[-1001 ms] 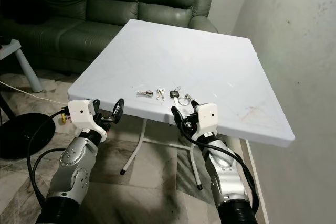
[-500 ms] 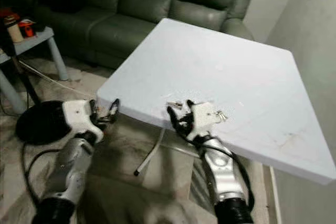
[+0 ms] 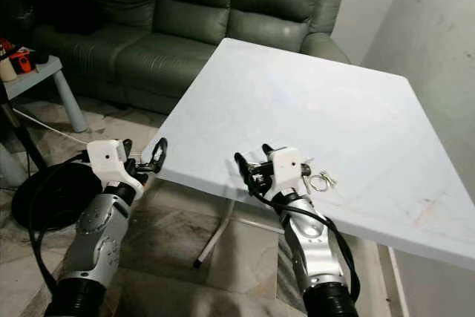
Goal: Hang keys on a hook
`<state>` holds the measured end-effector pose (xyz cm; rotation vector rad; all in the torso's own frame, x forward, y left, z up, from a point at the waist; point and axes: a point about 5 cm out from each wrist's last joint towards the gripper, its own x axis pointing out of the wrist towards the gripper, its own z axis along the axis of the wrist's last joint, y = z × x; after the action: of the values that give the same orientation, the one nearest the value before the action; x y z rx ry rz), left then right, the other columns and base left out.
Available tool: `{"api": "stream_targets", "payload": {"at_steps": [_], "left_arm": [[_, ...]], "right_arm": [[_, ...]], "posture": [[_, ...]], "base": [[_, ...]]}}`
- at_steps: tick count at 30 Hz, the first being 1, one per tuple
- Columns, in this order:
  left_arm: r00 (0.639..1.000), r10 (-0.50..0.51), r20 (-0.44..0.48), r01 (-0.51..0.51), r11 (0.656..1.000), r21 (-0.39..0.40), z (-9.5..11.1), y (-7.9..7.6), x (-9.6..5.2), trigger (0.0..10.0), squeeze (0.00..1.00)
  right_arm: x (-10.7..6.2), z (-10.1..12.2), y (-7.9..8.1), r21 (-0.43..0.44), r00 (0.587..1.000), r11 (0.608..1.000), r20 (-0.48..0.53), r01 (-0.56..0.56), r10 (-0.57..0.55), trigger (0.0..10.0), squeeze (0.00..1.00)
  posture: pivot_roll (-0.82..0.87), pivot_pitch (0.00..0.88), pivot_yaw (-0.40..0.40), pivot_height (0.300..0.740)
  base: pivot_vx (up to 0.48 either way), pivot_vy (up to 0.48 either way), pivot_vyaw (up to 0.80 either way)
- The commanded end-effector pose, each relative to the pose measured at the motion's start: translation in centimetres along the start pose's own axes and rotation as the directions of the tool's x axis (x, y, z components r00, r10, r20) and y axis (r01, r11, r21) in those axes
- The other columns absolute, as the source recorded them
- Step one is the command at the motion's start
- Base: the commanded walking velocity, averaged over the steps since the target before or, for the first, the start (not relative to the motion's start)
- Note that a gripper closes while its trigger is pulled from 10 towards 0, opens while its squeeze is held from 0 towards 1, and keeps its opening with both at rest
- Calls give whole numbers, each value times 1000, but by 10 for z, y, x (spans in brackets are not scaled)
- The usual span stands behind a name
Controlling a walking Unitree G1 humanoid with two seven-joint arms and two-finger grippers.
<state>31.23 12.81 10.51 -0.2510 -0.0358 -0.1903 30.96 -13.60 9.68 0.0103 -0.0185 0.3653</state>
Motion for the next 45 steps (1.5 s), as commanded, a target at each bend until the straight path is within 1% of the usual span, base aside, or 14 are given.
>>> {"api": "stream_targets", "payload": {"at_steps": [1,2,6,11,21,25,31,32,34,35,36,39,41,45], "left_arm": [[999,-31,5,31,999,13,2,-4,1,10000,0],[999,-51,5,51,998,29,2,-6,0,10000,0],[995,-96,-5,96,994,45,1,-11,-2,10000,0],[985,-173,-14,173,983,65,1,-21,-4,10000,0],[968,-250,-17,251,962,105,3,-32,-4,10000,0],[959,-284,-22,284,951,120,4,-38,-4,10000,0],[954,-299,-21,299,945,135,4,-39,-5,10000,0],[954,-298,-20,297,945,135,5,-39,-5,10000,0],[956,-292,-18,292,947,132,5,-38,-5,10000,0],[956,-292,-16,292,948,130,5,-38,-5,10000,0],[957,-291,-14,290,949,127,6,-38,-5,10000,0],[957,-290,-8,289,951,108,6,-38,-5,10000,0],[957,-291,-11,291,950,116,6,-39,-4,10000,0],[958,-288,-12,287,951,111,6,-40,-4,10000,0]], "right_arm": [[1,3,-7,-22,998,998,-2,57,-57,10000,0],[3,0,-8,-9,996,997,-36,75,-75,10000,0],[4,-2,-7,21,995,996,-57,87,-86,10000,0],[11,-1,-8,35,982,986,-106,161,-156,10000,0],[21,7,-12,-21,958,966,-125,259,-260,10000,0],[25,11,-13,9,952,959,-120,284,-281,10000,0],[27,17,-10,6,968,971,-77,240,-239,10000,0],[26,21,-5,49,987,986,-24,158,-157,10000,0],[24,24,-3,71,994,991,9,110,-111,10000,0],[21,28,1,74,998,997,59,32,-36,10000,0],[17,28,5,70,997,996,59,-59,55,10000,0],[18,24,2,58,1000,998,17,-19,18,10000,0],[18,24,4,108,999,993,36,-42,38,10000,0],[18,24,4,95,998,994,40,-49,45,10000,0]], "posture": [[39,0,-107,715],[39,0,-107,715],[47,0,-111,715],[49,0,-110,715],[46,0,-111,715],[46,0,-112,715],[48,0,-112,715],[48,0,-112,715],[50,0,-112,715],[51,0,-111,715],[50,0,-110,715],[50,0,-110,715],[48,0,-108,715],[44,0,-107,715]], "base": [[0,0,0],[0,0,0],[0,0,0],[0,0,0],[0,0,0],[0,0,0],[0,0,0],[0,0,0],[0,0,0],[0,0,0],[0,0,0],[0,0,0],[0,0,-569],[0,0,-570]]}}
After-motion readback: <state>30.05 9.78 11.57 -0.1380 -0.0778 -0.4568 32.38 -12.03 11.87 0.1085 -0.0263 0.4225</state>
